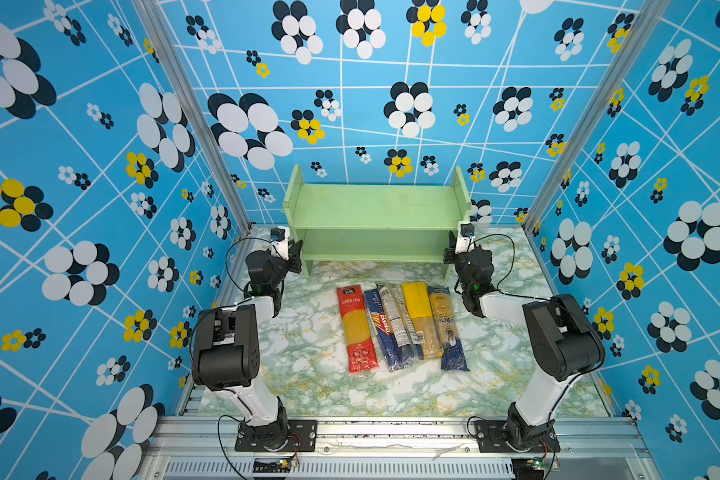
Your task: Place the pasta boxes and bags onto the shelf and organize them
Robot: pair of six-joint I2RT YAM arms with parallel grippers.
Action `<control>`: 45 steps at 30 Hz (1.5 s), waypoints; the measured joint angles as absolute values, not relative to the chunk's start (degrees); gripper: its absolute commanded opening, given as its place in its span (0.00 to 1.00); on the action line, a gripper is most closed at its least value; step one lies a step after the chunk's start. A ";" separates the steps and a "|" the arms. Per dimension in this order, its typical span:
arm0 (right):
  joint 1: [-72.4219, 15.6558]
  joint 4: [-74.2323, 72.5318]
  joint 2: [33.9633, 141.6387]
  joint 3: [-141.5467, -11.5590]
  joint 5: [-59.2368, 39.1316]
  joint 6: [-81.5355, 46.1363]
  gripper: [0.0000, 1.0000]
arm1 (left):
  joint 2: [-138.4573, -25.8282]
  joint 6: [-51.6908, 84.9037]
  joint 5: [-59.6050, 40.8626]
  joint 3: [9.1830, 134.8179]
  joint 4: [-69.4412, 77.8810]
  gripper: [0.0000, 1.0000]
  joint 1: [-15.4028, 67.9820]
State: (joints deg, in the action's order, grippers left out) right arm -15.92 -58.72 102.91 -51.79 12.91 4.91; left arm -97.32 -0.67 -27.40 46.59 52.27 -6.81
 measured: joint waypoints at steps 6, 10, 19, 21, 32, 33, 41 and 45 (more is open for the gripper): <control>-14.52 -58.46 103.13 -52.23 11.92 4.05 0.26 | -97.14 -0.67 -27.27 46.50 52.23 0.00 -5.48; -14.20 -58.46 103.13 -52.23 11.84 3.84 0.26 | -97.14 -0.67 -27.11 46.48 52.25 0.00 -5.10; -14.20 -58.74 103.13 -51.75 11.81 3.38 0.34 | -97.14 -0.67 -27.00 46.15 52.73 0.15 -5.06; -14.22 -58.78 103.13 -51.35 11.62 3.18 0.35 | -97.14 -0.67 -26.85 46.13 52.82 0.17 -4.99; -14.22 -58.46 103.13 -50.11 11.64 2.15 0.56 | -97.14 -0.84 -28.82 44.97 54.39 0.33 -4.78; -14.22 -58.39 103.13 -50.06 11.64 2.09 0.57 | -97.14 -1.13 -29.50 44.64 54.35 0.35 -4.60; -14.15 -57.91 103.11 -49.74 11.66 2.17 0.62 | -97.14 -1.34 -31.51 43.55 53.84 0.38 -3.92; -14.15 -57.56 103.11 -49.74 11.62 2.17 0.64 | -97.14 -1.58 -32.05 43.48 53.89 0.49 -3.90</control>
State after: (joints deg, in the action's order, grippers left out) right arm -14.15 -57.56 103.11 -49.74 11.62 2.17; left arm -97.14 -1.58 -32.05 43.48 53.89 -3.90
